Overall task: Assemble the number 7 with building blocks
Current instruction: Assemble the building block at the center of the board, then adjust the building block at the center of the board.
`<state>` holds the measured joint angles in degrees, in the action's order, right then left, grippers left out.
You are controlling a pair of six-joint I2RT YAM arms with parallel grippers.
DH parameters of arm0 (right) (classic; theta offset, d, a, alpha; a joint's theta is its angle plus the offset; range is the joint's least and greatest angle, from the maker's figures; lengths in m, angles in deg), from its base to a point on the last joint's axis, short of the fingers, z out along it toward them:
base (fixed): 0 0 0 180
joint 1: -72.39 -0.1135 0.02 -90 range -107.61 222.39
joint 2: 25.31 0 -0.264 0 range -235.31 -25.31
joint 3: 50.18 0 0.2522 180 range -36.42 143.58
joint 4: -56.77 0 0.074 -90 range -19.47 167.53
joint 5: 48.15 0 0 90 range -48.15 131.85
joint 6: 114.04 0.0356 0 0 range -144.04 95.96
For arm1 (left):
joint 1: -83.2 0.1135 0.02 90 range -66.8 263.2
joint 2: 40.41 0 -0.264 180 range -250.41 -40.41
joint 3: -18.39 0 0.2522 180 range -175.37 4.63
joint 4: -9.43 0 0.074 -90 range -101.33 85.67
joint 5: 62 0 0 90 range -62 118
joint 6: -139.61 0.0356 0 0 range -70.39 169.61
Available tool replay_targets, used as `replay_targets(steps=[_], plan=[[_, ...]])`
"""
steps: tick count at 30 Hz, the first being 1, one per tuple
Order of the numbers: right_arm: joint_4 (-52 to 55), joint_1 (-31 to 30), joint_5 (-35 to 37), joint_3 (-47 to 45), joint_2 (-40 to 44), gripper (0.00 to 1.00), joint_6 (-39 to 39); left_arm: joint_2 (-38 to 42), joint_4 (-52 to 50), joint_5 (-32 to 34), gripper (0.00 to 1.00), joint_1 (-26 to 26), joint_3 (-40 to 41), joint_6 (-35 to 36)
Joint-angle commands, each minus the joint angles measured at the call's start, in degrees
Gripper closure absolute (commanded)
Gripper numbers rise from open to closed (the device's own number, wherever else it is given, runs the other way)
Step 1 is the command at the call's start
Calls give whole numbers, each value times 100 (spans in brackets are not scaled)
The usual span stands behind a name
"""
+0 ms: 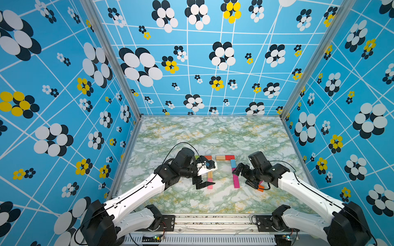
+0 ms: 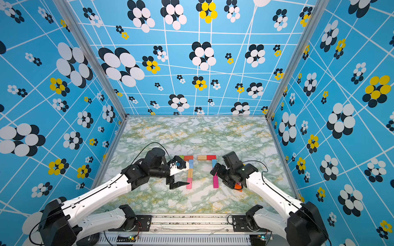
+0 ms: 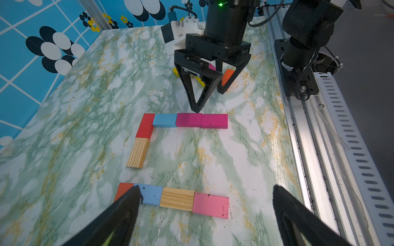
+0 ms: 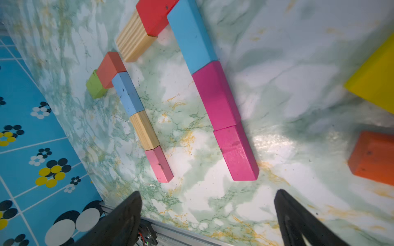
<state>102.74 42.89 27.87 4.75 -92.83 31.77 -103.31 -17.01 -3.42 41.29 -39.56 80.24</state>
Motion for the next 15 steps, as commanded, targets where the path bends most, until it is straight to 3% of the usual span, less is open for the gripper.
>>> replay_targets(steps=[1, 5, 15], plan=[[365, 185, -702, 520, -769, 2, -1319, 150, 100, 17, 1, 63, 102, -84], [330, 314, -701, 832, -1354, 2, -1692, 174, 100, 53, 1, 74, 112, -75], [-55, 640, -879, 800, -1884, 3, -2074, 142, 109, 53, 1, 78, 112, -75]])
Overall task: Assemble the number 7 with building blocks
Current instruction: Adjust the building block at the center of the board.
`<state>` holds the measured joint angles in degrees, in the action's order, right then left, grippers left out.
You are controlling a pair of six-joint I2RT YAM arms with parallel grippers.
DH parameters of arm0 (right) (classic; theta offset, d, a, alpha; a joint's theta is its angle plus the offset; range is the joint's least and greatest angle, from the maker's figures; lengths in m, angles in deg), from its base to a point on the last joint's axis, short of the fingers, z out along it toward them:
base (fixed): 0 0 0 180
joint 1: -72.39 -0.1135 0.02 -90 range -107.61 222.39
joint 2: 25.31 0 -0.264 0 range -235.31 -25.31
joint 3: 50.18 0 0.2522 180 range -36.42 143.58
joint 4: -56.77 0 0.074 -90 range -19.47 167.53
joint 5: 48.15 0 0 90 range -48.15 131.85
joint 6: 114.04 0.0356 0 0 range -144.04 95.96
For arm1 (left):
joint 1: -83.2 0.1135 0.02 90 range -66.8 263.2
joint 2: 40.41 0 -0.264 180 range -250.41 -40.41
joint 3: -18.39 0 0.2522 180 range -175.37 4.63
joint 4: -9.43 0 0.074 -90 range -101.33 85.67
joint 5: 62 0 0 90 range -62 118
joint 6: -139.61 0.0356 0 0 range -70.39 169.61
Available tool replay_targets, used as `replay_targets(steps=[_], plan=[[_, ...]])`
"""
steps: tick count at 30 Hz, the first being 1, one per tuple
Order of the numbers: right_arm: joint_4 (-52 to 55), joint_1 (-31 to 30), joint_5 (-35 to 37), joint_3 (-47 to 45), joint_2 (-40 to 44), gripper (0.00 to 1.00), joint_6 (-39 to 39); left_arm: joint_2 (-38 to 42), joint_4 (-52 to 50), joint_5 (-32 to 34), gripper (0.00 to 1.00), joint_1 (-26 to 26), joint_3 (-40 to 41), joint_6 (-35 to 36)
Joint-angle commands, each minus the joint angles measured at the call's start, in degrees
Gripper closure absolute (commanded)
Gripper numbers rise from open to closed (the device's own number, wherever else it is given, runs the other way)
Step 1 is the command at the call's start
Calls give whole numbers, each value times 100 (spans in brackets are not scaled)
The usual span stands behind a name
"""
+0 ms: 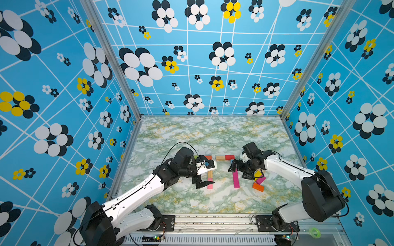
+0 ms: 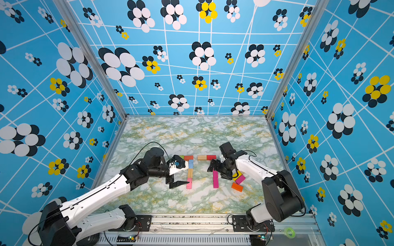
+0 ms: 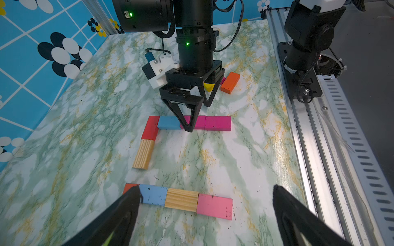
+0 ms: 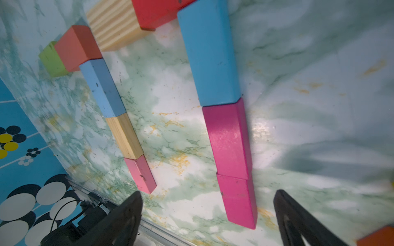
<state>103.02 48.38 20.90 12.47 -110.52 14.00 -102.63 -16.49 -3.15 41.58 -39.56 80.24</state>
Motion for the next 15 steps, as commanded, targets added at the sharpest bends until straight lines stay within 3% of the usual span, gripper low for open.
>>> replay_targets(steps=[1, 15], plan=[[-138, 121, -222, 16, -142, 3, -330, 74, 57, 26, 1, 54, 112, -73], [-515, 300, -527, -92, -584, 4, -550, -9, 47, 46, 1, 67, 109, -66]])
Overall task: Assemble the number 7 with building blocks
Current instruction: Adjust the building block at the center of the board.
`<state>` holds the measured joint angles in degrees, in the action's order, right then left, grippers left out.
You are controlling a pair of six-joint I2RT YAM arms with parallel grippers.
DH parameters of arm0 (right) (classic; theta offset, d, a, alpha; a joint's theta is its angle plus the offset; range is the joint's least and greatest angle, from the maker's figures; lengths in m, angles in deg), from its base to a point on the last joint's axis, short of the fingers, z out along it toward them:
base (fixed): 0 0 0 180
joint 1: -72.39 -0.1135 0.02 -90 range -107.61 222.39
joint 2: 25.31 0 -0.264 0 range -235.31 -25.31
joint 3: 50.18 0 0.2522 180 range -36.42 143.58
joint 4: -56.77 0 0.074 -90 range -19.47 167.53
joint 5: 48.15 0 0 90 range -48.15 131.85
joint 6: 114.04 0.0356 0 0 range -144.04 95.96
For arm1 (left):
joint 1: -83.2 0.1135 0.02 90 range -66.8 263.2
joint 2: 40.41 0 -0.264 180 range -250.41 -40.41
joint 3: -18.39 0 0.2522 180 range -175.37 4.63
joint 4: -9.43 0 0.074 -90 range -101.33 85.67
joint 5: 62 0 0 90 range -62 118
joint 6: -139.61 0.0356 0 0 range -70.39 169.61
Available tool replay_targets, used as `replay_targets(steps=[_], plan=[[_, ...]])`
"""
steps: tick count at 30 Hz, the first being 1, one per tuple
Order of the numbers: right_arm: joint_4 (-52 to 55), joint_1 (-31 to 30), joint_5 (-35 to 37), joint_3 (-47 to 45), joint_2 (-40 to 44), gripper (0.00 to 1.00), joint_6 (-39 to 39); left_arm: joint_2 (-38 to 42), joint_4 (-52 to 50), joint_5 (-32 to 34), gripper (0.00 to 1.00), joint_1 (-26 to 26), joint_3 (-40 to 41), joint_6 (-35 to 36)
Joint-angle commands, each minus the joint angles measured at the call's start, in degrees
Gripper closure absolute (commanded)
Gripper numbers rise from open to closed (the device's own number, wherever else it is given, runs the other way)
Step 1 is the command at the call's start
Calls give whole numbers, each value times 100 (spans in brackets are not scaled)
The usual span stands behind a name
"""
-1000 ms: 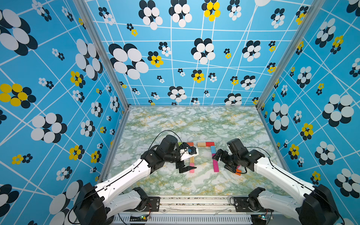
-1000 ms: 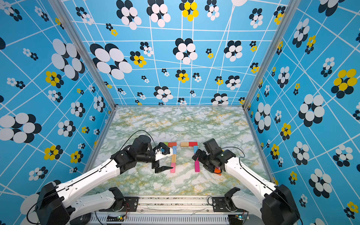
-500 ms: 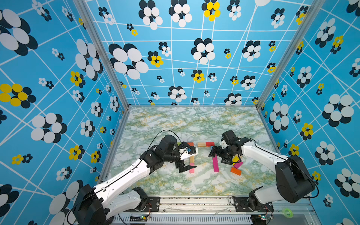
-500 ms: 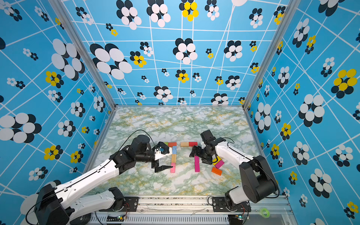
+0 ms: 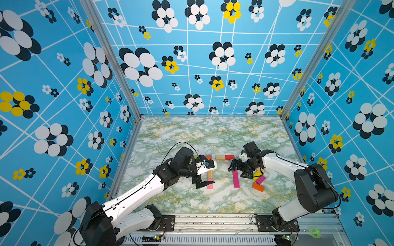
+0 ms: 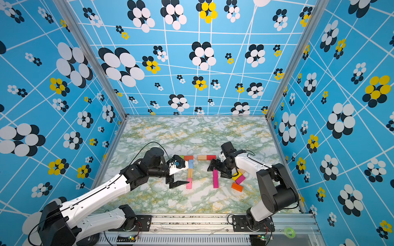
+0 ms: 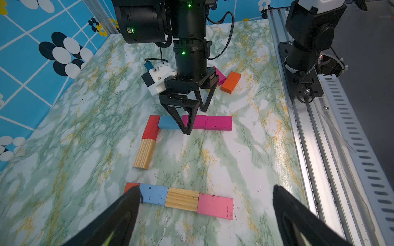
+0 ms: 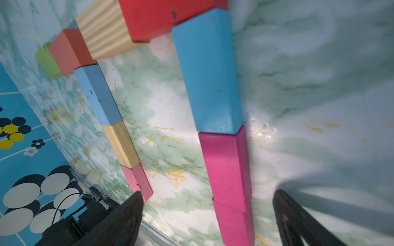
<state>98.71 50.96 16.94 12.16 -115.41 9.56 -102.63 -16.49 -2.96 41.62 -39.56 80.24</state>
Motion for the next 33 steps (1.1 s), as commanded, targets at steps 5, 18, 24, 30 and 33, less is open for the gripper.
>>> replay_targets(steps=[5, 18, 24, 30, 33], plan=[[-210, 49, -215, -110, -209, 4, -82, -15, 47, 26, 1, 71, 111, -66], [-297, 42, -314, -141, -359, 4, -57, -27, 47, 14, 1, 96, 103, -66], [-275, 47, -299, -136, -398, 5, -51, -27, 40, 21, 1, 91, 103, -65], [-251, 49, -245, -131, -429, 5, -45, -27, 37, 20, 1, 98, 103, -65], [-169, 55, -145, -96, -401, 5, -58, -27, 30, 34, 1, 98, 103, -66]])
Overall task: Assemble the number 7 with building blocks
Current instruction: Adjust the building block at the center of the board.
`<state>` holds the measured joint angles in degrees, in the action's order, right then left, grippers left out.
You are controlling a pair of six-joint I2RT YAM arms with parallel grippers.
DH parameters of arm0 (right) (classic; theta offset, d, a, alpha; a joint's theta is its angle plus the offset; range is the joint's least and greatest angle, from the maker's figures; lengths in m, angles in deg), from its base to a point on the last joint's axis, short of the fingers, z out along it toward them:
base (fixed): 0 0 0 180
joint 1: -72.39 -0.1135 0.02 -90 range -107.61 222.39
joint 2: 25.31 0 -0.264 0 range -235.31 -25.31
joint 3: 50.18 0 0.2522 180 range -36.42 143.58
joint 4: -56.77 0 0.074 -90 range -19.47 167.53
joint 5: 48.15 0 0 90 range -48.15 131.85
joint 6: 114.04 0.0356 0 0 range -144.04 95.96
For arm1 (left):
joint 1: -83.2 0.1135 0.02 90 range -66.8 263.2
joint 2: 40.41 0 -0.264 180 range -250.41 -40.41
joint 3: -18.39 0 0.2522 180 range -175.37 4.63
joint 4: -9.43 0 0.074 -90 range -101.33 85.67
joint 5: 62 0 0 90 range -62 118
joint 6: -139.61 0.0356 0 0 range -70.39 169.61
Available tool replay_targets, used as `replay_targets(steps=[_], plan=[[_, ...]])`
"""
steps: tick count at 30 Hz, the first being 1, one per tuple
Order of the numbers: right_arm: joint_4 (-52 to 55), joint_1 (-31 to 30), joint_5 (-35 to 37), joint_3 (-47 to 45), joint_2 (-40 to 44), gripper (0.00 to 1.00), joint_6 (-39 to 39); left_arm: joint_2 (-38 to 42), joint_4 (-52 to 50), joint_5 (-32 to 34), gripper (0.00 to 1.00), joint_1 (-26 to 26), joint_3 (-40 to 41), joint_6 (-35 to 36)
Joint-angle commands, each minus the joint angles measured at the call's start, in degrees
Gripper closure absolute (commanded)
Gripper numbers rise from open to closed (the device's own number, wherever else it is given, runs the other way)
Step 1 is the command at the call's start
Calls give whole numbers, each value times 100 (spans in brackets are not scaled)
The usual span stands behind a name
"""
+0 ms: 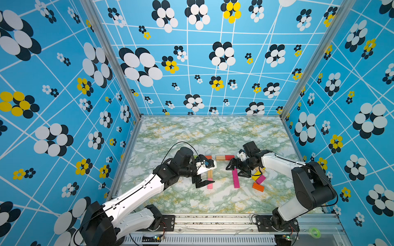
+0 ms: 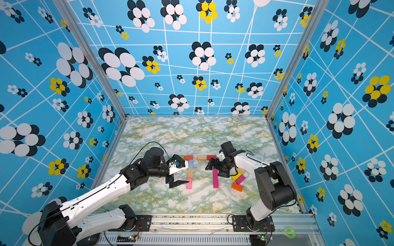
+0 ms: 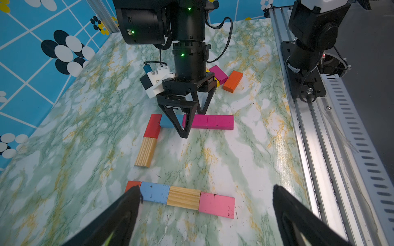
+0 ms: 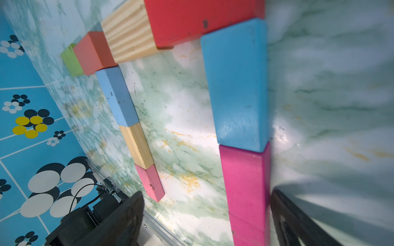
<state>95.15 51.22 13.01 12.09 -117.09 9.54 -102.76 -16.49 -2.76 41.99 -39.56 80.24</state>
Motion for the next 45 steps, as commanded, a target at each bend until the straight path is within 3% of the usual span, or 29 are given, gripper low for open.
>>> replay_targets(steps=[1, 7, 16, 23, 28, 34, 38, 45], plan=[[229, 39, 300, -81, -215, 4, -71, -12, 30, 11, 1, 61, 103, -66], [607, 131, 696, 119, 223, 4, -152, -7, 39, 19, 1, 61, 103, -88], [1666, 348, 2299, 756, 1554, 2, -382, 60, 207, 202, 1, 225, 44, -602], [2602, 1112, 2277, 1207, 1979, 3, -383, -247, 191, 452, 1, 1208, -579, -2835], [2894, 1385, 2488, 1152, 2045, 5, -475, -961, -22, -800, 1, 2300, -1267, -4217], [2834, 1718, 2721, 841, 1769, 9, -469, -645, 557, -567, 1, 2390, -644, -3994], [2598, 1914, 2720, 689, 1454, 9, -393, -665, 252, -439, 1, 2247, -748, -3745], [2069, 2257, 2387, 593, 680, 7, -160, -484, -257, 352, 1, 1666, -826, -3085]])
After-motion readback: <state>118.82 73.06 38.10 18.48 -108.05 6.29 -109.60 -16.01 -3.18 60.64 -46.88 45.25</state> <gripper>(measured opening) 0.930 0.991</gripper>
